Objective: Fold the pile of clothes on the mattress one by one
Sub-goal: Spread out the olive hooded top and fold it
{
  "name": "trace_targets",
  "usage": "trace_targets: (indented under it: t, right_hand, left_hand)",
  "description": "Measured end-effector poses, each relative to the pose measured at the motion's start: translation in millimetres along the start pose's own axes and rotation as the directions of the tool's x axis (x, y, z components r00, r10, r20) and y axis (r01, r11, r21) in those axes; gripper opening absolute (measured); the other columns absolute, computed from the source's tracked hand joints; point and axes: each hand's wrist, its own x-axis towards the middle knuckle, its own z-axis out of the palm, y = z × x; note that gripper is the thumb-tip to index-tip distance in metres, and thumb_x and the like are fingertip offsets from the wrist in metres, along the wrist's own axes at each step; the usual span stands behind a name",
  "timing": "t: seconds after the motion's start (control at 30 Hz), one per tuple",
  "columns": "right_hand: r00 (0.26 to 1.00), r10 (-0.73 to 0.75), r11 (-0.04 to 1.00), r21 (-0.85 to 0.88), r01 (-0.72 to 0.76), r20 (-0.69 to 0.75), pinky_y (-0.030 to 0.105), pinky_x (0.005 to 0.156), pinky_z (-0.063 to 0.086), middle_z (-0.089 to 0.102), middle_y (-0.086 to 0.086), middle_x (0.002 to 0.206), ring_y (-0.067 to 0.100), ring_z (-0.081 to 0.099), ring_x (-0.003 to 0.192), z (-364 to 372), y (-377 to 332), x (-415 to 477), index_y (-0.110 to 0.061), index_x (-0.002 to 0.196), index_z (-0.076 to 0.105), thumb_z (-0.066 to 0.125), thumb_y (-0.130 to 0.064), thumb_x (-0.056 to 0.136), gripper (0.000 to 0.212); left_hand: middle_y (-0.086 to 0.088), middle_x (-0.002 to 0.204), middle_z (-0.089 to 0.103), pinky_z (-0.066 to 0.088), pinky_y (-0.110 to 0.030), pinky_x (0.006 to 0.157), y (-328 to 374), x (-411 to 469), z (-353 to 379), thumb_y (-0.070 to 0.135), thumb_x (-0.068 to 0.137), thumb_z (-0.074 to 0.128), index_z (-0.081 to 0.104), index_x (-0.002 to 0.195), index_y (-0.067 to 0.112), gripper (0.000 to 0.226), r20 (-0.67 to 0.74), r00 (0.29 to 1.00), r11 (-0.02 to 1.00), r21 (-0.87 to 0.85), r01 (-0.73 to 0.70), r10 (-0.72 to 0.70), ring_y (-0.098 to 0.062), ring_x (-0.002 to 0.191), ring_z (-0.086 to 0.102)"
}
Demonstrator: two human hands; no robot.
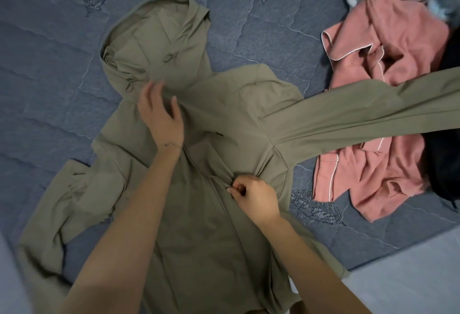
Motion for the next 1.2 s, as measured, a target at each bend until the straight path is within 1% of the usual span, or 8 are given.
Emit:
trace_targets:
  t: [0.17,0.33,0.47,0.77,0.93,1.0,1.1,1.2]
  right_hand:
    - [0.951,-0.090,0.988,-0.096,0.124,0.296,0.031,0.089,0.045,0.060,0.005,0.114,0.024,0.051,0.115,-0.1,-0.5,-8.3,-0.018,0.117,0.067,0.065,-0.030,0.088,0.031]
    - [0.981,-0.148,0.959,-0.225,0.173,0.125,0.032,0.108,0.023,0.047,0.002,0.138,0.025,0.034,0.133,-21.0,1.1,-29.5,-0.024,0.139,0.049,0.064,-0.034,0.085,0.056]
    - [0.986,-0.130,0.904,-0.395,0.162,0.106,0.041,0.117,-0.006,0.015,0.002,0.159,0.023,0.002,0.148,-36.1,15.4,-58.3,-0.030,0.152,0.021,0.065,-0.050,0.081,0.086]
    - [0.977,0.207,0.973,-0.112,-0.200,0.055,0.043,0.120,0.003,0.012,-0.002,0.161,0.021,0.005,0.148,-42.1,99.4,-125.9,-0.025,0.154,0.013,0.041,-0.053,0.097,0.070]
    - [0.978,0.200,0.974,0.099,-0.206,0.060,0.042,0.098,0.040,0.052,0.015,0.137,0.034,0.050,0.123,-36.5,132.0,-153.9,-0.016,0.152,0.022,0.036,-0.034,0.103,0.054]
    - [0.969,0.223,0.947,0.210,-0.242,0.107,0.038,0.093,0.042,0.056,0.018,0.130,0.036,0.053,0.118,-34.1,137.3,-163.8,-0.015,0.151,0.025,0.042,-0.030,0.102,0.054]
    - [0.962,0.151,0.970,0.153,-0.189,0.228,0.029,0.094,0.039,0.058,0.013,0.129,0.029,0.053,0.118,-30.2,147.8,-176.5,-0.011,0.140,0.045,0.058,-0.024,0.095,0.049]
    - [0.942,0.119,0.976,0.139,-0.170,0.313,0.027,0.074,0.043,0.067,0.005,0.098,0.024,0.061,0.095,-24.3,148.4,-190.4,-0.013,0.106,0.065,0.066,-0.025,0.088,0.021]
  left_hand:
    - [-0.018,0.134,0.052,0.032,-0.056,0.107,10.8,-64.5,-6.2,0.011,0.091,0.060,0.065,0.120,0.011,0.029,0.352,0.876,0.918,0.098,-0.384,0.329,-0.038,0.124,0.048]
    - [-0.011,0.146,0.044,0.015,-0.056,0.114,31.5,-114.5,-14.5,0.026,0.094,0.046,0.058,0.131,0.017,0.040,0.574,0.718,0.850,0.068,-0.522,0.394,-0.032,0.139,0.034]
    - [-0.008,0.153,0.034,0.004,-0.053,0.117,42.1,-140.7,-21.6,0.040,0.095,0.045,0.041,0.144,0.022,0.052,0.643,0.704,0.842,0.168,-0.513,0.301,-0.032,0.145,0.021]
    - [-0.005,0.144,0.046,0.002,-0.040,0.118,59.1,-233.0,-34.0,0.030,0.101,0.043,0.036,0.146,0.020,0.047,0.733,0.662,0.936,0.104,-0.336,0.157,-0.020,0.140,0.031]
    - [-0.018,0.118,0.057,0.035,-0.044,0.103,67.2,-265.8,-32.0,0.027,0.098,0.051,0.048,0.138,0.007,0.045,0.650,0.759,0.959,0.185,-0.213,0.043,-0.034,0.110,0.051]
    - [-0.020,0.112,0.053,0.039,-0.042,0.097,70.1,-271.1,-32.8,0.024,0.097,0.055,0.048,0.137,0.004,0.046,0.641,0.767,0.970,0.205,-0.130,-0.032,-0.034,0.105,0.050]
    - [-0.018,0.110,0.049,0.041,-0.042,0.096,71.8,-278.4,-37.3,0.016,0.093,0.059,0.058,0.125,0.004,0.034,0.672,0.738,0.962,0.239,-0.132,-0.065,-0.033,0.103,0.052]
    - [-0.014,0.108,0.052,0.046,-0.044,0.088,70.5,-285.6,-47.6,0.007,0.089,0.060,0.064,0.105,0.004,0.017,0.629,0.774,0.962,0.246,-0.120,-0.065,-0.033,0.095,0.056]
